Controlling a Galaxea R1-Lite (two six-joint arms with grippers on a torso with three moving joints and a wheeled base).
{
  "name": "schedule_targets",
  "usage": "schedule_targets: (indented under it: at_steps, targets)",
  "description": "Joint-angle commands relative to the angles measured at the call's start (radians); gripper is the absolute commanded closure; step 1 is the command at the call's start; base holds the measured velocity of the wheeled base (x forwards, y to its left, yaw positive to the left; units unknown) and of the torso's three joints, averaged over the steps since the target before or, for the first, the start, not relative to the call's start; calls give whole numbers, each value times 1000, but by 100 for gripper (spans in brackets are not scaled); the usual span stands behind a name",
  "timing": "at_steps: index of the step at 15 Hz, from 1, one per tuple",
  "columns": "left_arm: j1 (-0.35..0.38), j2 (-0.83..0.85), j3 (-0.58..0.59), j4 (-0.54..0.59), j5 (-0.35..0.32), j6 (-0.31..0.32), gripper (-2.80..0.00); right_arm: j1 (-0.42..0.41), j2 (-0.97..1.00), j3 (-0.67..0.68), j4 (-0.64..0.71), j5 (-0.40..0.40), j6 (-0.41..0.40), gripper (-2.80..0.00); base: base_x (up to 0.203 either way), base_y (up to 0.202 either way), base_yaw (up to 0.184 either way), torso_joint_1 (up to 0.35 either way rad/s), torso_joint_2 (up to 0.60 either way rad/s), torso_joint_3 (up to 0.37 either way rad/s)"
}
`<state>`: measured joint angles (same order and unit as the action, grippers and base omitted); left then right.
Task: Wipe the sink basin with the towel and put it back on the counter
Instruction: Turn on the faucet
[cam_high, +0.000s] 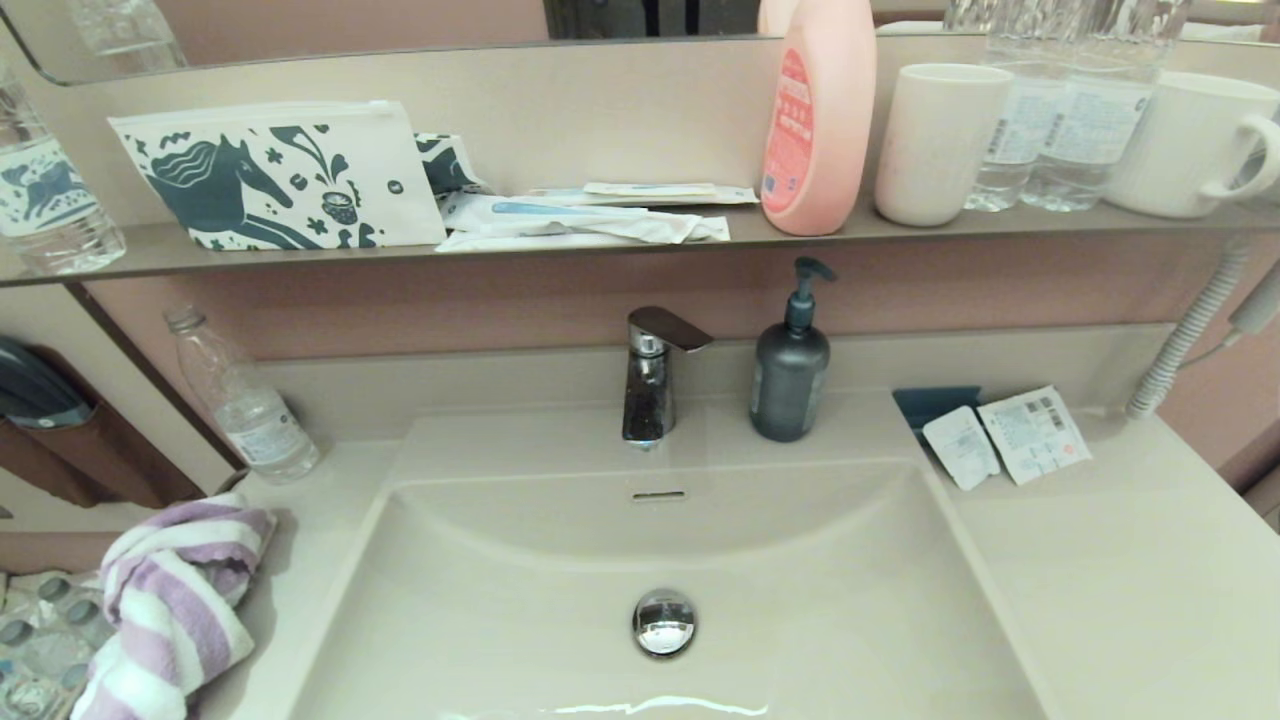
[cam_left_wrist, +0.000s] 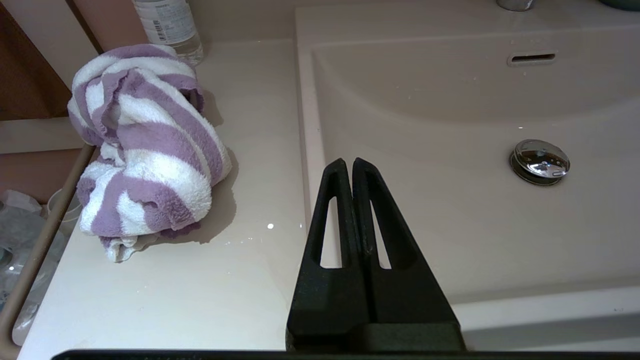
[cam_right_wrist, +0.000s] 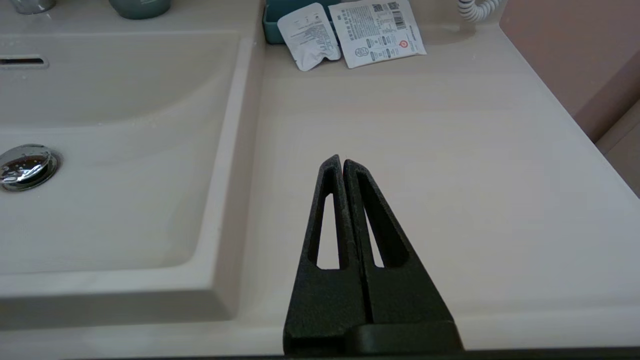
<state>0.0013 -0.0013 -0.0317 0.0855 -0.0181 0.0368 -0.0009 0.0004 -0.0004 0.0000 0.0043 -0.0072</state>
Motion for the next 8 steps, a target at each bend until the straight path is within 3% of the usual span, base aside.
schedule_targets:
  at_steps: [1, 8]
  targets:
    - [0, 1, -1, 0, 1, 0, 0, -1, 0, 0, 0, 0, 0, 0, 0, 0, 0, 0, 0, 0]
    - [0, 1, -1, 0, 0, 0, 0, 0, 0, -1, 0, -1, -3, 0, 0, 0, 0, 0, 0, 0]
